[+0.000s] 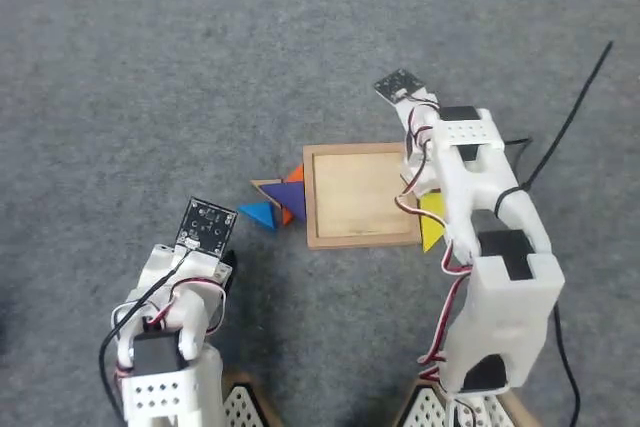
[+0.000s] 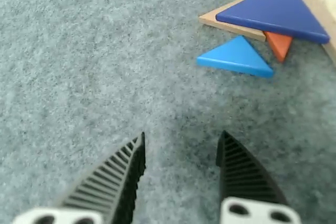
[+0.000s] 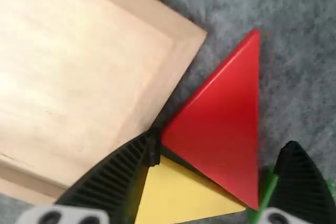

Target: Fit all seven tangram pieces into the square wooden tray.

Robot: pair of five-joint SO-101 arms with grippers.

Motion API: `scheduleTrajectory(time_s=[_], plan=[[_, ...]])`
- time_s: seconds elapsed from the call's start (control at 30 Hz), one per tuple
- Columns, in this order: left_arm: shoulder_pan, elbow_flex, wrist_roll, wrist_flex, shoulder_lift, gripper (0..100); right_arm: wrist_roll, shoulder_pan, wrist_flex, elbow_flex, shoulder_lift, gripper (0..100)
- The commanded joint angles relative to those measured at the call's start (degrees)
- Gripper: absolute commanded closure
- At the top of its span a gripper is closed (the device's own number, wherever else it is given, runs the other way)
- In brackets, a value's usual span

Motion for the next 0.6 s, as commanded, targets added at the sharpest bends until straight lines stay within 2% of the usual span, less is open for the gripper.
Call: scheduleTrajectory(time_s=[0.0,0.13,0.3,0.5,0.57], plan=[[-0.35,-0.48,-0.70,0.26,-0.97,79,2.73,0.57,1.01,-2.11,1.27,63.7],[-0.35,-0.48,-0.70,0.26,-0.97,79,5.27,-1.01,1.01,-2.46,1.80,63.7],[-0.35,-0.48,-0.70,0.26,-0.97,79,5.01,-0.40,1.36,-3.52,2.59,64.7],[-0.35,-0.48,-0.70,0.26,-0.97,79,5.27,0.22,2.33,-3.60,2.68,80.8],[-0.35,-0.48,-0.70,0.26,-0.97,79,4.92,0.22,2.33,-3.60,2.68,81.7]])
